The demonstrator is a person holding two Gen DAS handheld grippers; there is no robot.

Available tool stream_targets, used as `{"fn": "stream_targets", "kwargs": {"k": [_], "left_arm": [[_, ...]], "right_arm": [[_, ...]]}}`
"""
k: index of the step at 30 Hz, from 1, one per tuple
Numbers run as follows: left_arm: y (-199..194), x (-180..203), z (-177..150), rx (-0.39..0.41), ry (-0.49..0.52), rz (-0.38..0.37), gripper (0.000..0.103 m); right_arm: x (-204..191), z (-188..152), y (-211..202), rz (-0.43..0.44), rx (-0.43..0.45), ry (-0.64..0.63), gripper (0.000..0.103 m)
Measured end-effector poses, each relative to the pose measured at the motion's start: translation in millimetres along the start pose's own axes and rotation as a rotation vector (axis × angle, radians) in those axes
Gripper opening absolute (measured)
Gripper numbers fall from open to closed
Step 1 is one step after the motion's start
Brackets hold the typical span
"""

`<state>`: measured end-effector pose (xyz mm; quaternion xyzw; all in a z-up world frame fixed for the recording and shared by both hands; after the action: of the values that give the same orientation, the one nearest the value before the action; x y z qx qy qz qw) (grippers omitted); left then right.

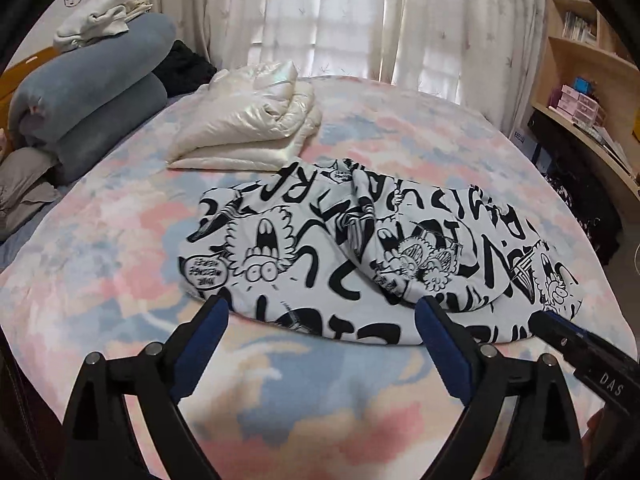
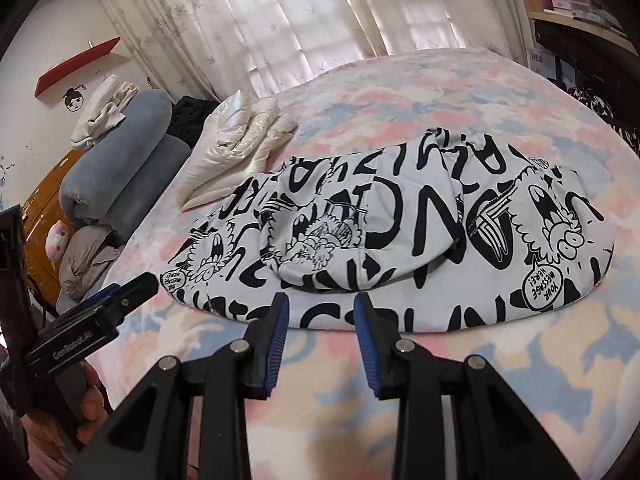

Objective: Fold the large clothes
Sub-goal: 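Release the hoodie and smooth the folded bundle flat with both tools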

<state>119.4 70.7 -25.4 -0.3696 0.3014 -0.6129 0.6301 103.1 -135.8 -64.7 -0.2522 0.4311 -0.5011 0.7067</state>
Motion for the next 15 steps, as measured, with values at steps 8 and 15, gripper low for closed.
{"fn": "stream_targets", "kwargs": {"k": [8,15], "left_arm": [[30.5,-46.8,-31.0,-0.093,-0.085,-0.010,0.094],[95.0,-79.4,-54.4,-0.212,-0.297,-0.198,0.094]], "right_arm": [[-10.7,-11.6,7.6,0.002,0.022,-0.022,0.047],[-12.4,-10.2,36.9,0.004,-0.003,-0.013,0.047]]}}
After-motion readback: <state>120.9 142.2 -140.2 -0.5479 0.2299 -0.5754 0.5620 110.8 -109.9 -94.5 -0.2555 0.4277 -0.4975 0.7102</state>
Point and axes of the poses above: each gripper's, at about its wrist camera, not at the fingertips, and y roughly the way its jaws point, x to its right, z to its top, the point moved 7 cm from there along y, roughly the way its jaws point, and after that the axes turned 10 degrees about -x, right-handed, at the moved point
